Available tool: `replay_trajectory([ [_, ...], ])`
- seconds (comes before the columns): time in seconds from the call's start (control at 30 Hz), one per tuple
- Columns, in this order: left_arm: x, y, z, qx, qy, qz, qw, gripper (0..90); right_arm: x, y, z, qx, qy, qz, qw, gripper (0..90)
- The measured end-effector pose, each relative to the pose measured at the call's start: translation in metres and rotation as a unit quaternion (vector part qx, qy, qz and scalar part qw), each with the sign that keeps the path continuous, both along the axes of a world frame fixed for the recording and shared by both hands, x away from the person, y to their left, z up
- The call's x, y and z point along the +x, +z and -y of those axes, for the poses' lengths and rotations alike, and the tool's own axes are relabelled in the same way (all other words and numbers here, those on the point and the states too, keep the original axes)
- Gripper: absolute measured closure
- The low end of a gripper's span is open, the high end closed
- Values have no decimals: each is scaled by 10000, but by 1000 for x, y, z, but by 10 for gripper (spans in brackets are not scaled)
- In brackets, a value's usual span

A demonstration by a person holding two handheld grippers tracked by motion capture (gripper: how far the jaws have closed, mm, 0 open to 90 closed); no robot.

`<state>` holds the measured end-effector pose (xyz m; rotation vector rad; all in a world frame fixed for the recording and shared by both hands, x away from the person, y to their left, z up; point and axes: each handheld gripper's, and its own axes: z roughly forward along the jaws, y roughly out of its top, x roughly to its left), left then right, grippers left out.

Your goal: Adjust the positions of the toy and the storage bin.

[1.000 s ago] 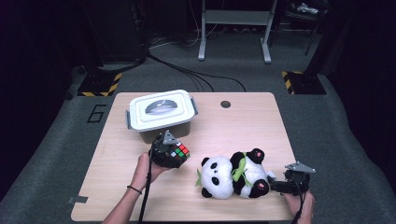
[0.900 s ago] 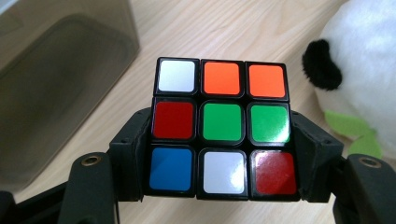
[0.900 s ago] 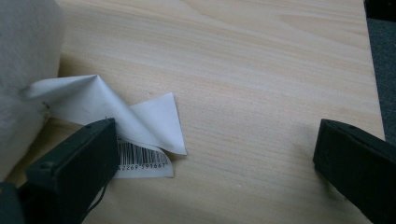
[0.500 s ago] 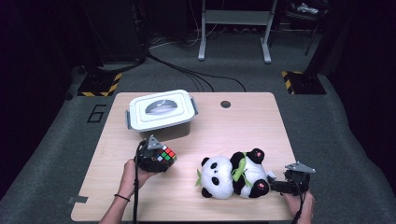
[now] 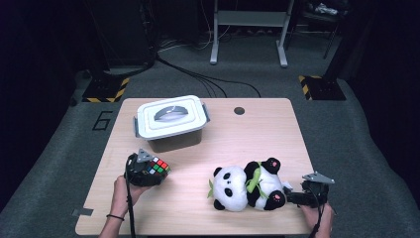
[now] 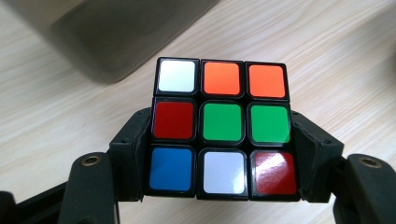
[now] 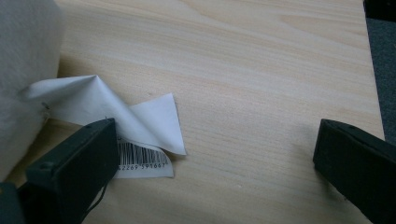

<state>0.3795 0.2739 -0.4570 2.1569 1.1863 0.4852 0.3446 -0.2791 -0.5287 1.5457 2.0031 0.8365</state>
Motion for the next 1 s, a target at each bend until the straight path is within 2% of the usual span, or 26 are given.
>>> replay_trajectory([
  [0.1,0,-2,-10,40,200,52,9998,336,0,0,0,-1,-2,1,10000,0],
  [0.4,3,-1,-42,-16,709,65,9975,336,0,0,-1,37,-41,2,10000,0],
  [0.47,5,-1,-50,-31,884,102,9960,335,0,0,-1,36,-40,4,10000,0],
  [0.57,9,-1,-63,-57,1066,45,9943,336,0,0,-1,35,-39,2,10000,0],
  [0.7,15,-3,-80,-86,1367,-16,9906,335,0,0,-1,33,-36,1,10000,0],
  [0.8,19,-4,-89,-125,1526,-58,9882,335,0,0,-1,46,-53,4,10000,0],
  [0.9,23,-5,-98,-67,1613,-126,9868,335,0,0,-1,47,-55,7,10000,0],
  [1.0,29,-6,-105,-83,1769,-156,9841,335,0,0,-1,45,-51,3,10000,0],
])
